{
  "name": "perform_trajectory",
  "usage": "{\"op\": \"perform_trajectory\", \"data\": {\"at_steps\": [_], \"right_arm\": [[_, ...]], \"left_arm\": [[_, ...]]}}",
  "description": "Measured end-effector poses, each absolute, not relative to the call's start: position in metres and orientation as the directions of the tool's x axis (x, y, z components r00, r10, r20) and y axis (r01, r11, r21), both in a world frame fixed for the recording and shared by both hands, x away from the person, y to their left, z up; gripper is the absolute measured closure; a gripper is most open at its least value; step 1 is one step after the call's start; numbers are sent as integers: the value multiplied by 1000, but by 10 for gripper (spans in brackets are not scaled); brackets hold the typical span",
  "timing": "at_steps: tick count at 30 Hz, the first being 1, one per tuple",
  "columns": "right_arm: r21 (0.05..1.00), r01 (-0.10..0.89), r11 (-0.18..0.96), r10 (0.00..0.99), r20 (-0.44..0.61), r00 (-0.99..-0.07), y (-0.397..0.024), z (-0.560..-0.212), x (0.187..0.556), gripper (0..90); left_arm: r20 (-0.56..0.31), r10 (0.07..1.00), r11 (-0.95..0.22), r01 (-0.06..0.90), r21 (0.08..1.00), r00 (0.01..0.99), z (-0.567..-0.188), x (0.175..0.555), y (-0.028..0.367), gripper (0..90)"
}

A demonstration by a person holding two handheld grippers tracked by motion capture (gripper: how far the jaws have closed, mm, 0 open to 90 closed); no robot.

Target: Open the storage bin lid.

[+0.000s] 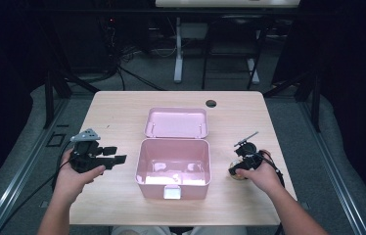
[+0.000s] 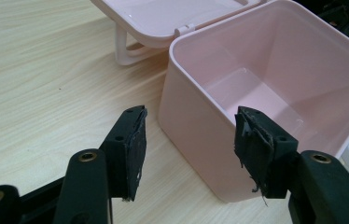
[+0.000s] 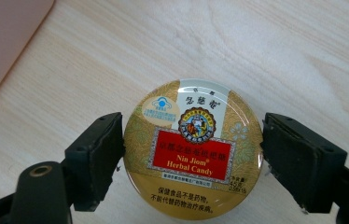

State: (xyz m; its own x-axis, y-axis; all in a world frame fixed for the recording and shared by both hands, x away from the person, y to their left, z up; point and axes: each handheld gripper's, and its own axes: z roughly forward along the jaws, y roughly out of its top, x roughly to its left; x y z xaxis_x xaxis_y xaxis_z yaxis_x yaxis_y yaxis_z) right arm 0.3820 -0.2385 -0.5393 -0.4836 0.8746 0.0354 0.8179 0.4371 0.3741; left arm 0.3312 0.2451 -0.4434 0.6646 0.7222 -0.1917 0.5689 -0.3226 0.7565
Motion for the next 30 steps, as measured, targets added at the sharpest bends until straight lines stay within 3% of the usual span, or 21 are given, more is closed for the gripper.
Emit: {"op": "perform_trajectory", "data": {"at_steps": [18,30], "right_arm": [[291,849,440,880,46,-472,-238,-530,386,209],[238,845,478,866,33,-499,-236,-529,390,161]], "left_arm": [[-196,720,-325,573,753,666,-445,332,244,434],[-201,719,-323,576,751,665,-446,333,245,434]]}}
